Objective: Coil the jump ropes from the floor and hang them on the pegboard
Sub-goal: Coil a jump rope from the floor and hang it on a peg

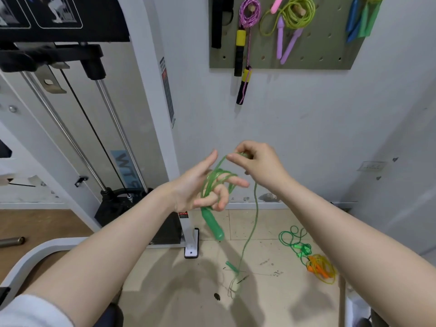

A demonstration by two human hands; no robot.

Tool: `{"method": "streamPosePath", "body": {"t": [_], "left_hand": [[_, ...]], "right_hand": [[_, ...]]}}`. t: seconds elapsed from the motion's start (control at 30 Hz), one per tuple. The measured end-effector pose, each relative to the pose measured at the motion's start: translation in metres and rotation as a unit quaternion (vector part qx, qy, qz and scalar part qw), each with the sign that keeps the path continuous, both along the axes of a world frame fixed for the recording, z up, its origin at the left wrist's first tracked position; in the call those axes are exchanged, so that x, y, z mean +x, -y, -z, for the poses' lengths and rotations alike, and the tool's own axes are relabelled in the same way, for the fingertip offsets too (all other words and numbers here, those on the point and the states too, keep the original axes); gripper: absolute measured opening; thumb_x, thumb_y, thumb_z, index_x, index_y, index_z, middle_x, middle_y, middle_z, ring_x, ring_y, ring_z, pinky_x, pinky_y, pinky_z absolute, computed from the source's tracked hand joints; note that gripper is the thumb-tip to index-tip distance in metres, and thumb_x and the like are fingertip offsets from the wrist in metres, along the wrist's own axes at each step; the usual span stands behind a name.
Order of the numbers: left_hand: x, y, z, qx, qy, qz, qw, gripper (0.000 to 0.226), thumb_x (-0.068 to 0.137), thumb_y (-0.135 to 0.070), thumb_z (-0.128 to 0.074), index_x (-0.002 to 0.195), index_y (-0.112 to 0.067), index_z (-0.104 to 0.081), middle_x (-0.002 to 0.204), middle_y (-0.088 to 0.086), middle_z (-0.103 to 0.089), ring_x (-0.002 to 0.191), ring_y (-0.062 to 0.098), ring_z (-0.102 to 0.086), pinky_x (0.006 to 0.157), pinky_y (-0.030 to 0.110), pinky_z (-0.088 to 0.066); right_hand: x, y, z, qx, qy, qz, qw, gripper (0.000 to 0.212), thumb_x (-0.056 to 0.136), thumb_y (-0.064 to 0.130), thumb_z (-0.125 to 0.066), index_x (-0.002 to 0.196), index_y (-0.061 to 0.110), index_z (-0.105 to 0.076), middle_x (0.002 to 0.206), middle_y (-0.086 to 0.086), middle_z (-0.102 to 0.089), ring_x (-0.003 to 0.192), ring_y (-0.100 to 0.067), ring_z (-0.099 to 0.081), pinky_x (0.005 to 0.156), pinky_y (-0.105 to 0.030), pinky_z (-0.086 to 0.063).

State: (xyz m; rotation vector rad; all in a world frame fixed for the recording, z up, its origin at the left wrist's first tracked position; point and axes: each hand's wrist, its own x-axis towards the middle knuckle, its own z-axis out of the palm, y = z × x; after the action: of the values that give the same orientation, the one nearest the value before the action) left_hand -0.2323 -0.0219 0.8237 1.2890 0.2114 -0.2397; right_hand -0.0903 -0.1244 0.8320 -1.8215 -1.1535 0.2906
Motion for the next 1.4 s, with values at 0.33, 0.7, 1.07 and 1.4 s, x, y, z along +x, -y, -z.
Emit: {"method": "streamPosePath", "body": {"t": [0.33, 0.7, 1.07, 1.4], "left_hand": [[0.006, -0.028, -0.016, -0.016, 0.111, -0.307, 0.945, 0.074, 0.092, -0.063, -0.015, 0.141, -0.012, -0.037, 0.119, 0.008, -0.064, 0.085, 0.024, -0.070, 0.099, 0.045, -0.040], [-0.004, -0.012, 0.010, 0.107, 0.052, -0.002, 0.993, 0.094, 0.076, -0.079, -0.012, 0.111, -0.006, -0.061, 0.066, 0.008, -0.066, 0.033, 0.009, -0.040, 0.074, 0.032, -0.049], [0.011, -0.029, -0.005, 0.036, 0.184, -0.385, 0.904, 0.068, 0.095, -0.057, -0.009, 0.140, -0.014, -0.036, 0.103, 0.007, -0.068, 0.086, 0.019, -0.067, 0.096, 0.032, -0.043], [-0.009, 0.002, 0.014, 0.224, -0.011, -0.059, 0.973, 0.096, 0.079, -0.072, 0.007, 0.082, -0.007, -0.063, 0.061, 0.009, -0.063, 0.055, 0.021, -0.062, 0.075, 0.026, -0.046]], "right_hand": [[-0.026, 0.011, 0.037, -0.250, -0.093, -0.213, 0.940, 0.015, 0.097, 0.022, -0.046, 0.089, 0.012, -0.055, 0.060, 0.000, -0.052, 0.047, -0.014, -0.046, 0.050, -0.022, -0.041], [-0.001, -0.003, -0.022, -0.082, -0.060, -0.121, 0.987, 0.017, 0.084, 0.020, -0.067, 0.071, 0.013, -0.058, 0.053, 0.003, -0.044, 0.041, -0.006, -0.041, 0.043, -0.020, -0.041], [-0.024, 0.003, 0.027, -0.223, -0.187, -0.241, 0.926, 0.014, 0.097, 0.019, -0.047, 0.086, 0.012, -0.054, 0.064, -0.005, -0.054, 0.047, -0.009, -0.049, 0.050, -0.018, -0.043], [-0.020, 0.003, -0.021, -0.111, -0.055, -0.210, 0.970, 0.028, 0.091, 0.021, -0.056, 0.066, 0.011, -0.062, 0.046, 0.013, -0.050, 0.046, -0.006, -0.039, 0.048, -0.023, -0.035]]}}
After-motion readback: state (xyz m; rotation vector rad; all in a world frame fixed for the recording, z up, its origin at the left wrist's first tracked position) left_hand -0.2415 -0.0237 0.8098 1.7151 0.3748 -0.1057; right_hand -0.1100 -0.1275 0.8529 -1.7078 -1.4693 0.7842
